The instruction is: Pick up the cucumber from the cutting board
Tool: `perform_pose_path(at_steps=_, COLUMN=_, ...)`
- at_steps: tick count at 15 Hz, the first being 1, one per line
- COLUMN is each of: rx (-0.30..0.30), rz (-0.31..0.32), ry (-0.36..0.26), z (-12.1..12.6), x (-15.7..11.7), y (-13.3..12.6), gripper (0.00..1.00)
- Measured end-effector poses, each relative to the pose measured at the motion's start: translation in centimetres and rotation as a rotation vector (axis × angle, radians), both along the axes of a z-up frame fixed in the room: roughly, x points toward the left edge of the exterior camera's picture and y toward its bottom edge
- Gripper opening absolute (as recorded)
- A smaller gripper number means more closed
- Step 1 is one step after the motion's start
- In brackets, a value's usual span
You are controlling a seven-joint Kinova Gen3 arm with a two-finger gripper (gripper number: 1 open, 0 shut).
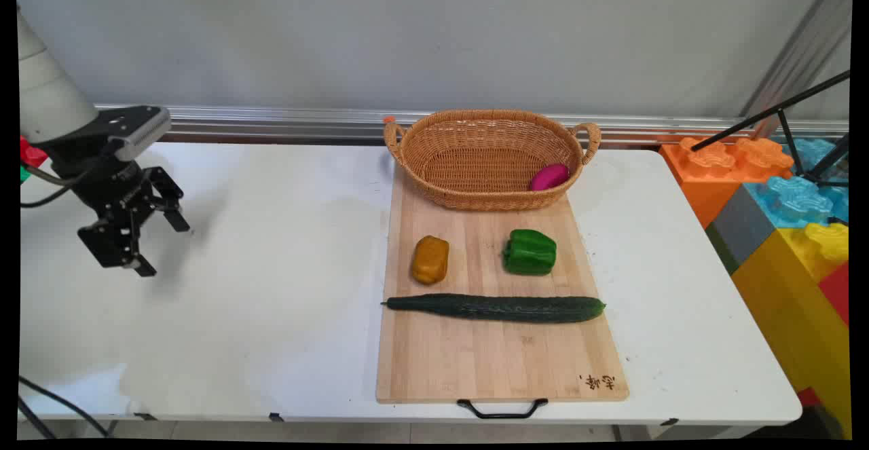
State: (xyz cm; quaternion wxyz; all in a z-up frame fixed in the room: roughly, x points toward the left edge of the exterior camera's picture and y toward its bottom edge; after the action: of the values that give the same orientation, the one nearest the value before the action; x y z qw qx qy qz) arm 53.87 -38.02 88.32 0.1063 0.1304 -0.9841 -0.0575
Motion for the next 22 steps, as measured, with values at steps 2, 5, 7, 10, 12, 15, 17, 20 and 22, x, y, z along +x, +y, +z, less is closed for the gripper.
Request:
perform_pose_path(at_steps=2, rx=-0.011, rz=-0.009, ry=0.024, z=-0.4, x=-0.5, y=0.1, gripper=1.00)
perform_pose_path(at_steps=5, rx=-0.040, rz=-0.011, ry=0.074, z=-0.3, x=-2.3, y=-0.2, gripper=1.00)
perform_pose_path(at_steps=7, rx=-0.071, rz=-0.001, ry=0.120, z=0.3, x=-4.7, y=-0.8, gripper=1.00)
perform_pose_path(at_steps=10, rx=-0.108, rz=0.014, ry=0.164, z=1.6, x=-7.9, y=-1.7, gripper=1.00)
perform_pose_path(at_steps=12, rx=-0.129, rz=0.022, ry=0.181, z=2.5, x=-10.2, y=-2.3, gripper=1.00)
perform_pose_path(at_steps=15, rx=-0.156, rz=0.016, ry=0.185, z=4.3, x=-15.4, y=-3.3, gripper=1.00)
perform_pose_path(at_steps=17, rx=-0.163, rz=0.005, ry=0.185, z=5.0, x=-18.0, y=-3.5, gripper=1.00)
perform_pose_path(at_steps=20, rx=-0.187, rz=-0.018, ry=0.192, z=5.7, x=-23.0, y=-4.0, gripper=1.00)
perform_pose_path(at_steps=22, rx=-0.200, rz=-0.026, ry=0.193, z=5.6, x=-25.1, y=-4.2, gripper=1.00)
